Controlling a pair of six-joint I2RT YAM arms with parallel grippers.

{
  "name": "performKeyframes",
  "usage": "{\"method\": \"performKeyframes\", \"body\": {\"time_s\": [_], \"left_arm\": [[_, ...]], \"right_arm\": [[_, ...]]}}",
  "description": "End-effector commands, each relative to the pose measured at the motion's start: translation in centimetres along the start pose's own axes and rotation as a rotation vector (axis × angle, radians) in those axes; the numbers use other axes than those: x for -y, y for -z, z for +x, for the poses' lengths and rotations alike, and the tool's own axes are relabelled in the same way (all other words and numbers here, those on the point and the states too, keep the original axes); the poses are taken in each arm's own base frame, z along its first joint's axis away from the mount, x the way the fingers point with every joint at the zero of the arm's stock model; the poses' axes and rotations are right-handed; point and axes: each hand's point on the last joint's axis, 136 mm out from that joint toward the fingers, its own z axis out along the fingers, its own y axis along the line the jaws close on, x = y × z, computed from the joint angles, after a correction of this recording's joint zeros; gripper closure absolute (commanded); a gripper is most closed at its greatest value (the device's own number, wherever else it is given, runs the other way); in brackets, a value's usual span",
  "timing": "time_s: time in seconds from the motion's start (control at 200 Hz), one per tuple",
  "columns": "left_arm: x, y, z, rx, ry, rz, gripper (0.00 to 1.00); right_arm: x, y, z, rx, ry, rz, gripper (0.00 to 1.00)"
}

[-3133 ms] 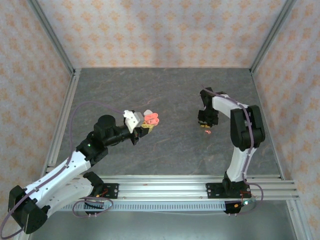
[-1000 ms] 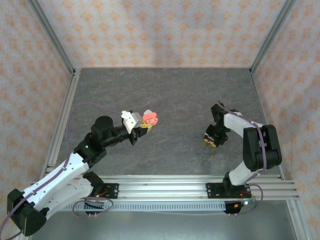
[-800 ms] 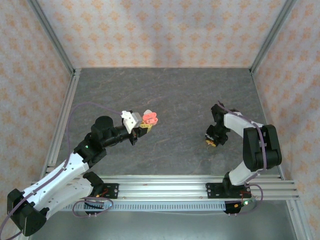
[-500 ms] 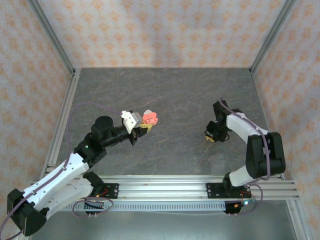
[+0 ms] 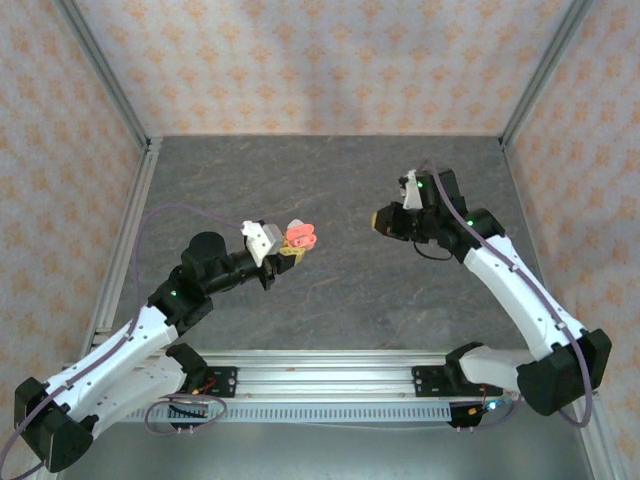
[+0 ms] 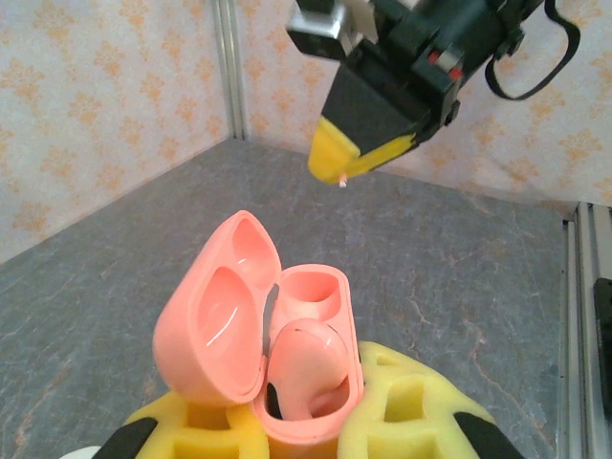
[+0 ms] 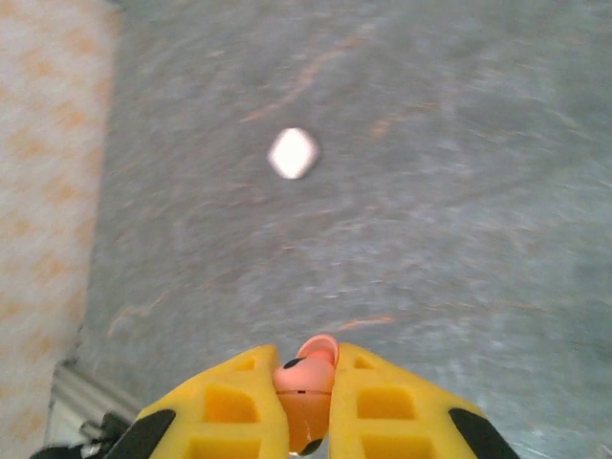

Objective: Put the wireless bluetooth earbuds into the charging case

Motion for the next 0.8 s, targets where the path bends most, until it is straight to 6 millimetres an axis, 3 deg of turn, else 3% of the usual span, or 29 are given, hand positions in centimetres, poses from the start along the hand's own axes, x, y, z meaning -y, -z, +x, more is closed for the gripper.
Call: {"method": "performKeyframes", "body": {"time_s": [0.0, 0.165, 0.295, 0.555, 0.796], "left_arm": [[0.9, 0.0, -2.0, 0.063, -0.001, 0.051, 1.0], [2.0, 0.3, -3.1, 0.073, 0.01, 0.113, 1.0], [2.7, 0.6, -4.5, 0.085, 0.02, 0.163, 1.0], [4.1, 0.6, -6.4, 0.103, 0.056, 0.261, 1.0], [4.5, 0.9, -6.9, 0.112, 0.073, 0.288, 1.0]], "right_arm": [[-5.2, 2.4, -0.2, 0.039, 0.204, -0.151, 0.87], [-10.9, 4.8, 0.3, 0.105, 0.417, -0.313, 0.82], [-13.7, 6.1, 0.9, 0.13, 0.537, -0.379, 0.83], [-17.0, 6.8, 2.8, 0.147, 0.795, -0.488, 0.84], [-18.5, 7.6, 2.9, 0.179, 0.929, -0.538, 0.85]]}}
